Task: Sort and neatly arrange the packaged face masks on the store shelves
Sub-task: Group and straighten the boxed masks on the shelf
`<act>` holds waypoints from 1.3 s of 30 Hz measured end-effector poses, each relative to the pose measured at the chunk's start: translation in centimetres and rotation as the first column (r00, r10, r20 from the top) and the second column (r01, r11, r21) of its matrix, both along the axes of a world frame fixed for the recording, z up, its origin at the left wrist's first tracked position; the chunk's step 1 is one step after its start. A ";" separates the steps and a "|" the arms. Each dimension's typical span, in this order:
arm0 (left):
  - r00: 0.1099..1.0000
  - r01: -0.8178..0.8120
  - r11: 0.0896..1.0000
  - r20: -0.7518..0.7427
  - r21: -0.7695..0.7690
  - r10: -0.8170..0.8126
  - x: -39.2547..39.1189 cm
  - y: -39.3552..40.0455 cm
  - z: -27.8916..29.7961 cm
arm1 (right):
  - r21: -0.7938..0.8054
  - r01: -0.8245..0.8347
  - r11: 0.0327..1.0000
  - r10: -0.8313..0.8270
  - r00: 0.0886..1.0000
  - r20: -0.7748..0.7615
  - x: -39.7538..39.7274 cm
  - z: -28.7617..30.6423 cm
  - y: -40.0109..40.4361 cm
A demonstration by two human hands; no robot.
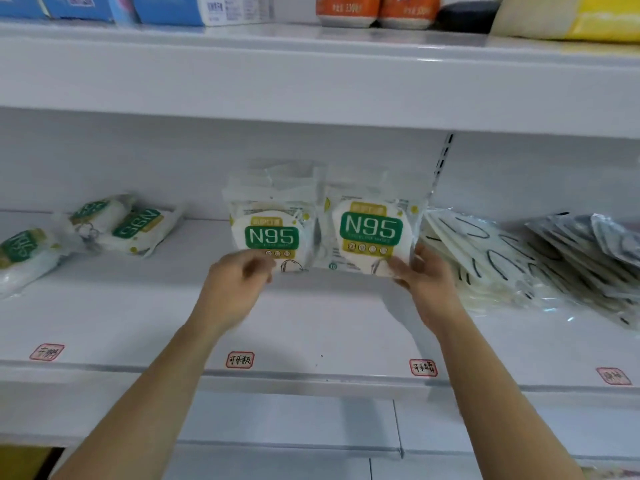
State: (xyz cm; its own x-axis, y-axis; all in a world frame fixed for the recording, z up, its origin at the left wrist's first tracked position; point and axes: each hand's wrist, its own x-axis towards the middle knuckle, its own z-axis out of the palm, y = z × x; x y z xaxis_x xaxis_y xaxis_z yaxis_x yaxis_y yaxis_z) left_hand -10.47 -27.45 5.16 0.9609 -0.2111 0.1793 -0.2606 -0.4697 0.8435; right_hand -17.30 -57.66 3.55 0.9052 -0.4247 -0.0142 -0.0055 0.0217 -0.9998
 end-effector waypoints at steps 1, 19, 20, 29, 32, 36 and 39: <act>0.997 0.073 0.977 -0.003 0.200 -0.074 0.0 1.1 -1.4 | -0.011 -0.006 1.000 0.006 1.000 -0.012 1.5 -0.4 -0.3; 0.942 0.096 0.868 0.236 0.487 -0.237 -1.2 3.4 -6.6 | -0.490 0.337 0.804 -0.378 0.926 0.017 5.2 -2.5 2.3; 0.946 0.063 0.866 0.246 0.496 -0.209 -1.3 3.7 -6.6 | -0.502 0.382 0.776 -0.409 0.911 0.061 4.5 -2.4 3.1; 0.985 -0.149 0.726 0.164 0.671 0.050 0.2 15.6 -5.9 | -0.664 0.280 0.693 0.018 0.914 0.404 5.2 -1.8 18.4; 0.991 -0.134 0.701 0.115 0.701 0.074 1.4 19.3 -5.6 | -0.677 0.073 0.732 0.189 0.934 0.304 8.4 -1.0 25.9; 0.992 -0.129 0.724 0.097 0.677 0.085 3.8 25.1 -5.3 | -0.455 -0.264 0.851 0.203 0.963 -0.179 14.8 0.2 35.3; 0.998 -0.050 0.780 0.060 0.624 0.016 5.4 28.0 -5.1 | -0.415 -0.264 0.871 0.151 0.947 -0.285 18.8 -0.2 39.5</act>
State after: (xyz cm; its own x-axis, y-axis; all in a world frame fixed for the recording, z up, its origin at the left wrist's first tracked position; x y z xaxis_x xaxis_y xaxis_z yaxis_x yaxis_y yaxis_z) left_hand -5.08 0.56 0.05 0.9629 -0.2618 0.0654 -0.2679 -0.8980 0.3490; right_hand 1.53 -18.15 3.33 0.9662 -0.2401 -0.0942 -0.1968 -0.4502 -0.8710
